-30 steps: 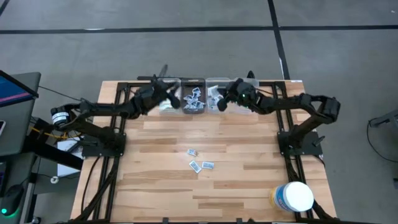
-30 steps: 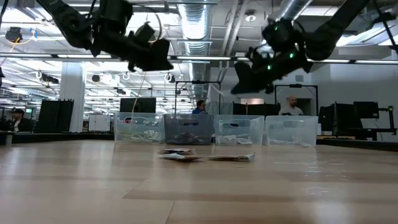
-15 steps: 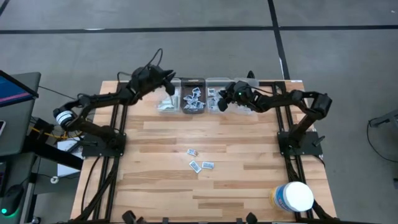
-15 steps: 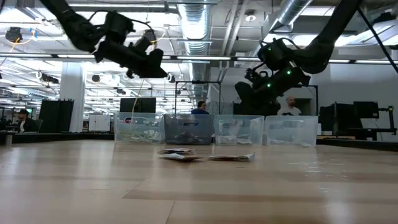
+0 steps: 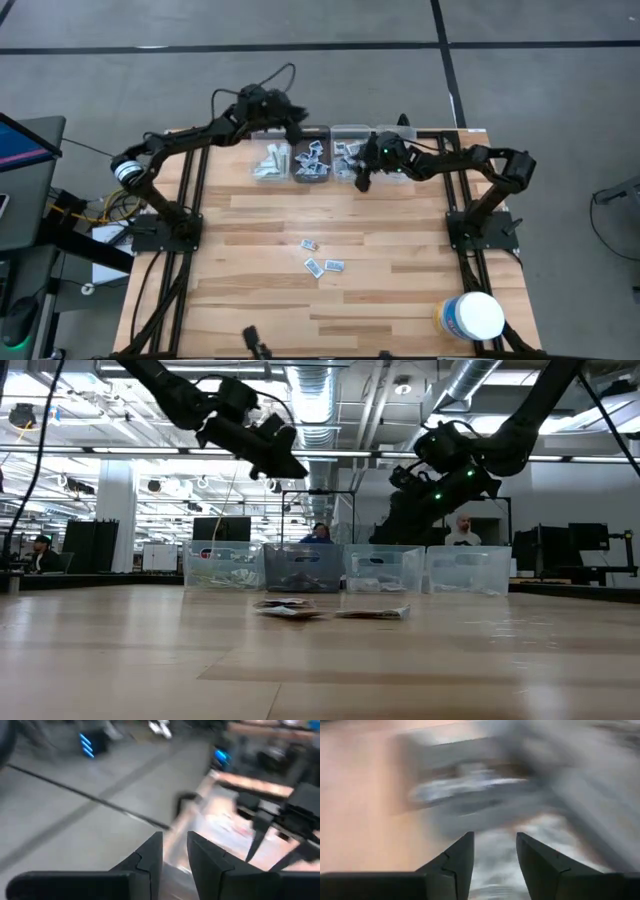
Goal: Pick & Place First Aid Supplies
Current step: Put the ointment pack into the right transparent bin
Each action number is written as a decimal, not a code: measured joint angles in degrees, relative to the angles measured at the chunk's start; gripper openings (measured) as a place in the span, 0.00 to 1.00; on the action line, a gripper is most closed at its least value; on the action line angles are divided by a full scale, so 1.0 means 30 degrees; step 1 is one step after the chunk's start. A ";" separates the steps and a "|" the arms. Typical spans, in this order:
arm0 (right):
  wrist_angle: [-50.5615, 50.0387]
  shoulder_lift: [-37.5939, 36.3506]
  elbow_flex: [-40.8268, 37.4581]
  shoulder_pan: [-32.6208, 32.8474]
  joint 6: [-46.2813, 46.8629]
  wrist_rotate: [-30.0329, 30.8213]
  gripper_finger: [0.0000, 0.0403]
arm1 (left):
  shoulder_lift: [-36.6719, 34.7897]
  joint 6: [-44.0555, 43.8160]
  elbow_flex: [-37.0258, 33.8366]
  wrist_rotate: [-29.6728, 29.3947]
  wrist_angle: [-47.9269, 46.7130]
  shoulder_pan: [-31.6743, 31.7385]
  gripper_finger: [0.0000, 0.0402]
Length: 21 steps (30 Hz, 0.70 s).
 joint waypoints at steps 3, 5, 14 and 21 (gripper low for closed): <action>-0.0803 -0.0580 -0.0015 -0.0514 -0.1700 -0.6237 0.32 | 0.0626 -0.0294 0.1295 0.1612 -0.3170 -0.0437 0.22; -0.0780 -0.0795 0.0000 -0.0927 -0.1455 -0.8925 0.30 | 0.0805 0.0163 0.2147 0.2207 -0.5248 -0.0880 0.22; -0.1097 -0.1001 0.0000 -0.0624 -0.1747 -1.3524 0.21 | 0.1227 0.2608 0.5107 0.1923 -0.9306 -0.1953 0.22; -0.3422 -0.0993 -0.0007 0.2231 -0.2019 -1.1242 0.22 | 0.1263 0.1101 0.5158 0.2000 -0.9946 -0.3240 0.22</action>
